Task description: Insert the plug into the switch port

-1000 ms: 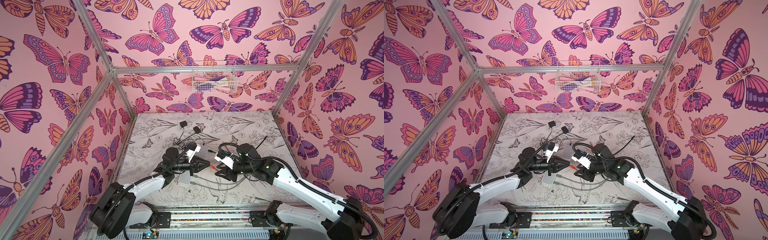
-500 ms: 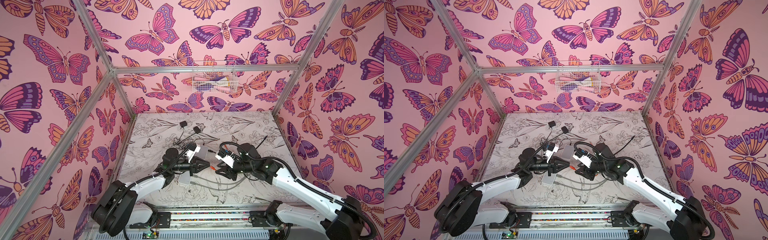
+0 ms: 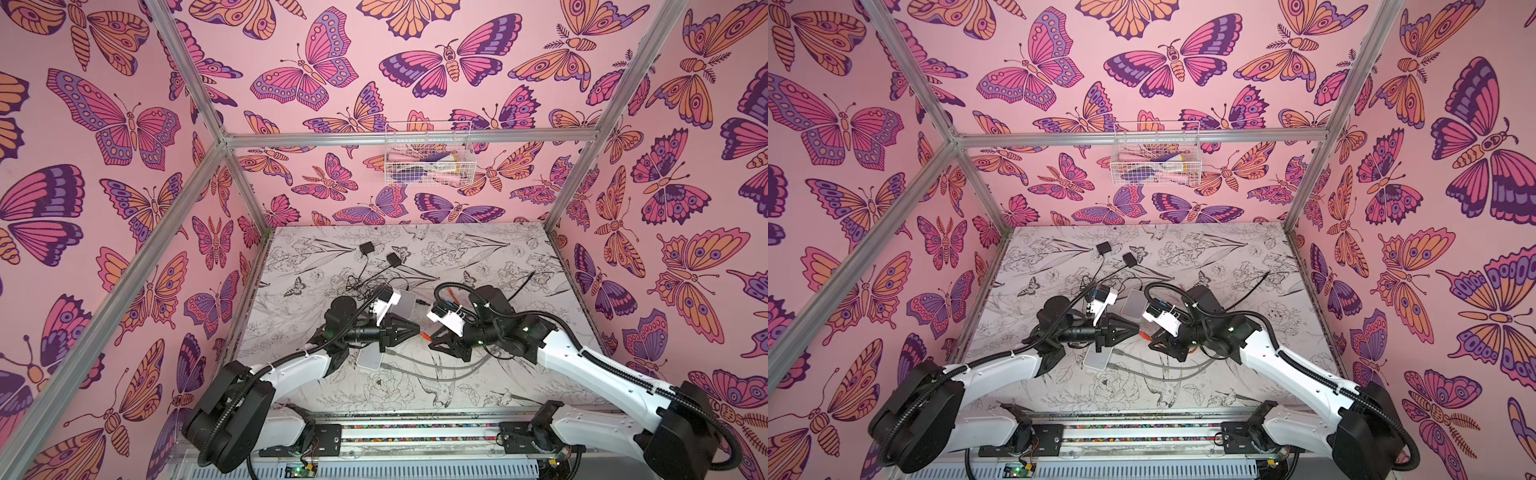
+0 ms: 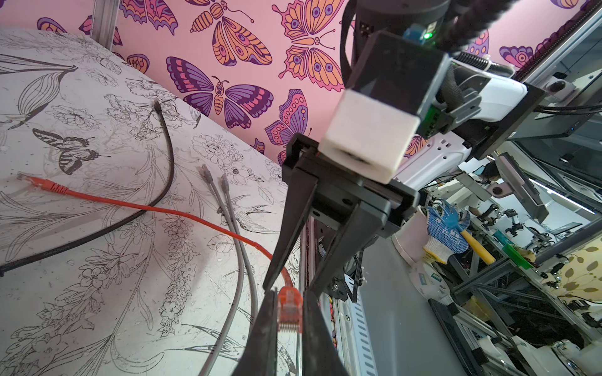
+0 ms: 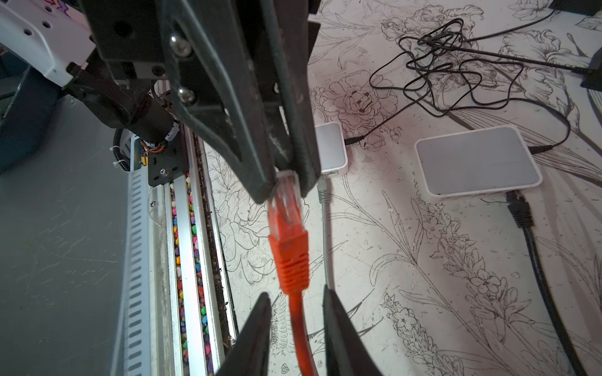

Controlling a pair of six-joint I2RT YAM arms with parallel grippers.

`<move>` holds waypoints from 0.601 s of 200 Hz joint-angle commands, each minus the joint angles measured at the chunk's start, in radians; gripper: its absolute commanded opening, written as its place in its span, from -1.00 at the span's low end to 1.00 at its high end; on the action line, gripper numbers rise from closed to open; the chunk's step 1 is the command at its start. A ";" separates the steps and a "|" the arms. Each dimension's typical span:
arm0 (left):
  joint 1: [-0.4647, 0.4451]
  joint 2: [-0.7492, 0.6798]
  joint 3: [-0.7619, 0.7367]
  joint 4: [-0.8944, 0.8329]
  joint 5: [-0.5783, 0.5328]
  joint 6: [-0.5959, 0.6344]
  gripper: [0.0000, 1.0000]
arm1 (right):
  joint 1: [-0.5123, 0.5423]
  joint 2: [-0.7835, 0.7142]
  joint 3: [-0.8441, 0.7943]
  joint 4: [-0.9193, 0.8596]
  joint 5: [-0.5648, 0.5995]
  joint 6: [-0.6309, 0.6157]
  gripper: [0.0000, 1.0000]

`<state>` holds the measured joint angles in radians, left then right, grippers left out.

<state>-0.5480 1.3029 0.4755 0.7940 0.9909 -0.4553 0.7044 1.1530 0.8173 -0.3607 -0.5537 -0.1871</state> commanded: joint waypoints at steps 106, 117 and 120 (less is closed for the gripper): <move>0.101 -0.123 0.044 -0.310 -0.276 0.034 0.06 | 0.028 -0.008 0.258 -0.213 0.541 -0.072 -1.00; 0.105 -0.148 0.065 -0.407 -0.372 0.060 0.06 | 0.058 -0.002 0.322 -0.260 0.732 -0.115 -1.00; 0.105 -0.151 0.070 -0.433 -0.399 0.065 0.06 | 0.067 0.001 0.339 -0.273 0.779 -0.129 -1.00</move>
<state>-0.4603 1.2152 0.4915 0.5884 0.8314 -0.4465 0.7231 1.1538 1.0176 -0.5003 -0.2050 -0.2188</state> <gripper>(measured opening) 0.530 0.069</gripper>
